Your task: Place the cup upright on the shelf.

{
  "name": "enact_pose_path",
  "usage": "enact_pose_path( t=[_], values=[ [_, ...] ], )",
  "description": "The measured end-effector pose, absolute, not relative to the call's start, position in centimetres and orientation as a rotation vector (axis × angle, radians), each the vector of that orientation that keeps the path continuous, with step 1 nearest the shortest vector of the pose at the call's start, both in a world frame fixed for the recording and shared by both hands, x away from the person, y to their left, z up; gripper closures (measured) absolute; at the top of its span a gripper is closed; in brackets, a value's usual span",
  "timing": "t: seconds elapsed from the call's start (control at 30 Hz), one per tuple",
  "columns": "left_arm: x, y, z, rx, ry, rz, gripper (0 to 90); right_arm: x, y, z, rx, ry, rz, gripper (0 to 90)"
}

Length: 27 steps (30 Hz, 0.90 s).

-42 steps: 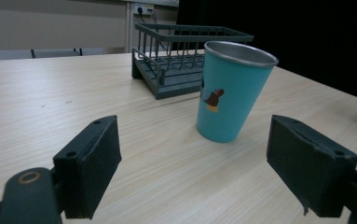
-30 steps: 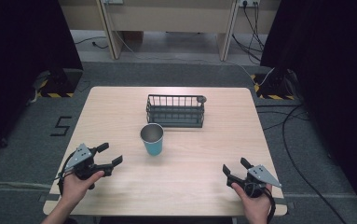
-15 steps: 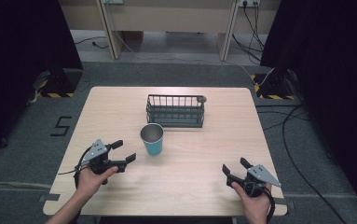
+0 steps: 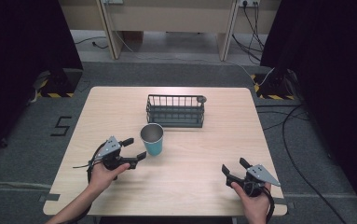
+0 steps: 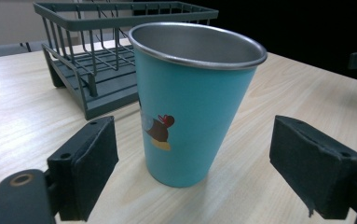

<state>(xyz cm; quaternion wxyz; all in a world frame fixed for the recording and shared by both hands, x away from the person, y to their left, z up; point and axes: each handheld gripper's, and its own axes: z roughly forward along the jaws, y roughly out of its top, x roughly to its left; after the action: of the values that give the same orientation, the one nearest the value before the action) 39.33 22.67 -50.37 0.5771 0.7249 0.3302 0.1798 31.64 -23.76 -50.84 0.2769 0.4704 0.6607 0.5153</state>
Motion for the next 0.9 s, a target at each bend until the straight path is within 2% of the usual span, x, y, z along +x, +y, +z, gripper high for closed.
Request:
enact_pose_path(
  t=[0.9],
  values=[
    [42.7, 18.9, -50.3, 1.727, 0.762, 0.427, 13.8, 31.8, -23.7, -51.2, 1.276, 1.783, 1.389, 19.9]
  ],
)
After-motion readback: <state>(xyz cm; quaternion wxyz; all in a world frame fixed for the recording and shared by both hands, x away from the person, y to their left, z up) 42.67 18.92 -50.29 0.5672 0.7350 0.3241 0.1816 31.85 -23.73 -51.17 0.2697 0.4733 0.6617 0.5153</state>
